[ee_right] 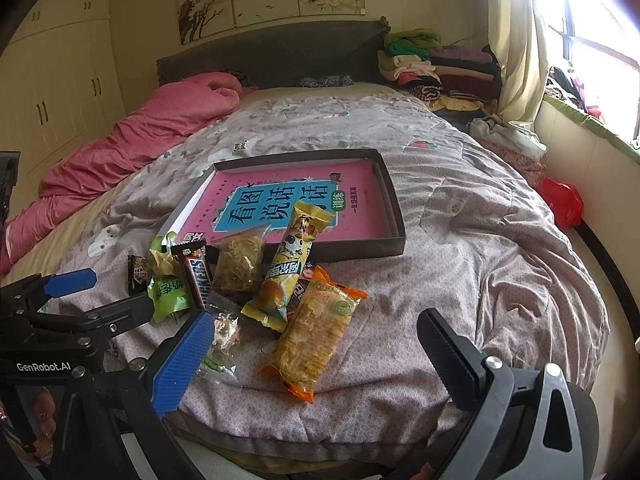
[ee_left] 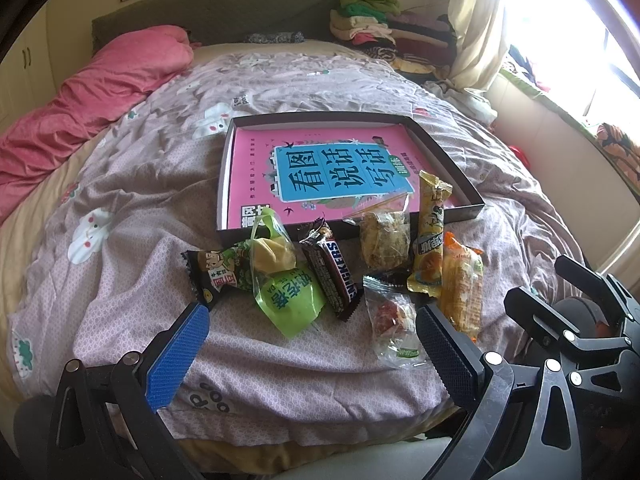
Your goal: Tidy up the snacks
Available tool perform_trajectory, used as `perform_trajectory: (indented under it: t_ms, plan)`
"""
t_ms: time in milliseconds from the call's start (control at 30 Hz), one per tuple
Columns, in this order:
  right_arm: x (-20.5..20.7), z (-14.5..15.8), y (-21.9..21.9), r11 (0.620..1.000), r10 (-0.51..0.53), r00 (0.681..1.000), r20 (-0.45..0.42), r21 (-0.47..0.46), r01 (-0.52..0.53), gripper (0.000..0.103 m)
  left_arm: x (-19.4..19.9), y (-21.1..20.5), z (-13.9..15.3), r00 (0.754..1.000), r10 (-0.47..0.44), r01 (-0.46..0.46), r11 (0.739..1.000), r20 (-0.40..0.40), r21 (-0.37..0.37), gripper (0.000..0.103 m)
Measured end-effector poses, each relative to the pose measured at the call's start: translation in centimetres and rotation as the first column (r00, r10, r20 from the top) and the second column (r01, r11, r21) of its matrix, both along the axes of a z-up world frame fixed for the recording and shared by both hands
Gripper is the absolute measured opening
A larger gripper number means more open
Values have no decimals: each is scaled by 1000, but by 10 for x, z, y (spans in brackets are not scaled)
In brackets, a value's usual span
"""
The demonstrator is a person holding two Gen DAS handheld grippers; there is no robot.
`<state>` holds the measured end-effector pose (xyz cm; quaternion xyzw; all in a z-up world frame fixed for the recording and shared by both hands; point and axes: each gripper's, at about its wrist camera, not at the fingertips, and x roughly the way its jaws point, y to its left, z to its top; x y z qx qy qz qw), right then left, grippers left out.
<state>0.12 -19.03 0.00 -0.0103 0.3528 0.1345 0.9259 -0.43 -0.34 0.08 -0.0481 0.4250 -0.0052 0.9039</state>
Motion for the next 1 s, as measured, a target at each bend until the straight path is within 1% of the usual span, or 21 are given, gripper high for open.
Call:
perform_trajectory:
  t_ms: [233, 467, 900, 1000]
  plan:
    - [2, -2, 0, 1000, -5, 1000, -7, 3, 5, 102, 0, 0, -1, 1000, 1, -1, 1000, -2, -2, 103]
    - [7, -7, -3, 1000, -20, 999, -40, 16, 21, 102, 1, 6, -6, 1000, 14, -14, 1000, -18, -16, 103]
    - [15, -17, -1, 999, -7, 996, -93, 43, 11, 102, 13, 37, -17, 994, 77, -83, 994, -74, -76, 103]
    - [16, -20, -2, 999, -8, 994, -105, 49, 13, 102, 16, 47, -23, 991, 89, -100, 989, -98, -111, 103]
